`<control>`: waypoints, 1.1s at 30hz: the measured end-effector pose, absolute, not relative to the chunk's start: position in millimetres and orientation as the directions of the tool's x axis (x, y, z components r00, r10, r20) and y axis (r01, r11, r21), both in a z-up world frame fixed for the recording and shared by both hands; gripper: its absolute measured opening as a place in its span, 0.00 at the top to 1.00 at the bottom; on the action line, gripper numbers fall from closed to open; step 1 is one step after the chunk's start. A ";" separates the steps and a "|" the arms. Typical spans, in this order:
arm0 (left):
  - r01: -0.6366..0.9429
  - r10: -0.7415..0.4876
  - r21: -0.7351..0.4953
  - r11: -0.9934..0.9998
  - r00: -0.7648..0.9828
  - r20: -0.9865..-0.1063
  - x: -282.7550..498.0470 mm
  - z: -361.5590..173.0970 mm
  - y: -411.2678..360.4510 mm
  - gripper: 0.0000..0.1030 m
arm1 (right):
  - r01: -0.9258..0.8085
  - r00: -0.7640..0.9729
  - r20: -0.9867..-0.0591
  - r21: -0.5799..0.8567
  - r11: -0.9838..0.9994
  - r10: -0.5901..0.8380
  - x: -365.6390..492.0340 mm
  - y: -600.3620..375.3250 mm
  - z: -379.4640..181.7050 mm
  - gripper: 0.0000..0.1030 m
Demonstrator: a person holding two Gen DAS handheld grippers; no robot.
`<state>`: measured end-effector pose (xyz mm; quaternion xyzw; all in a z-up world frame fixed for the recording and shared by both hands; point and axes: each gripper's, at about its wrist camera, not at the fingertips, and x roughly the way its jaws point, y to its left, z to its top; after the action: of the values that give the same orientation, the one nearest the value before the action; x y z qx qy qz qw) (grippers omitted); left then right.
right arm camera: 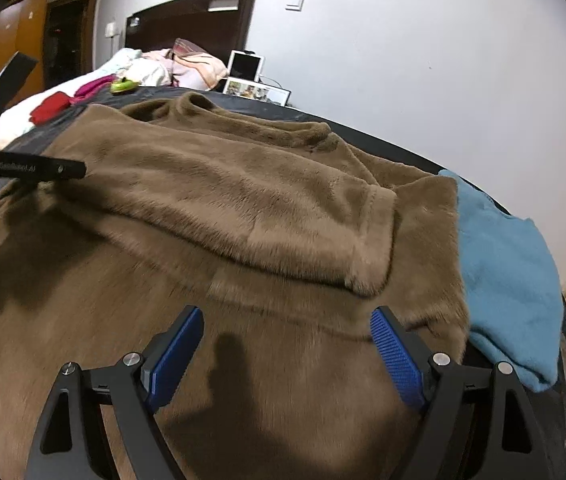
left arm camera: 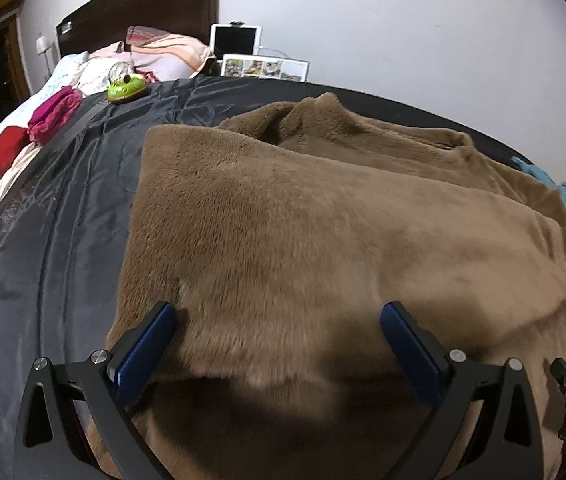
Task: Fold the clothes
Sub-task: 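Smooth the folded sweatshirt flat with both grippers, then grasp the brown sweatshirt hem with both grippers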
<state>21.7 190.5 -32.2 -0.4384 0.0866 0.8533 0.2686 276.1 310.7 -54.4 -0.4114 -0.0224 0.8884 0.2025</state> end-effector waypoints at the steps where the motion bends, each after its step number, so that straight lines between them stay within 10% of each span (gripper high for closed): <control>1: -0.548 0.392 -0.087 -0.832 -0.470 -0.791 27.6 -29.3 185.8 0.01 | -0.335 -0.584 -0.722 -0.200 -0.921 0.370 281.8 308.3 -53.0 0.15; 33: -0.594 0.545 -0.252 -0.764 -0.386 -0.744 154.0 -17.0 -37.3 0.01 | -0.221 -0.639 -0.738 -0.094 -0.971 0.217 371.4 231.4 -57.1 0.15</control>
<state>154.0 -37.3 -17.0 -0.4356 0.0280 0.8320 0.3424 371.4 231.4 -57.1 -0.4075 0.0026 0.9052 0.1208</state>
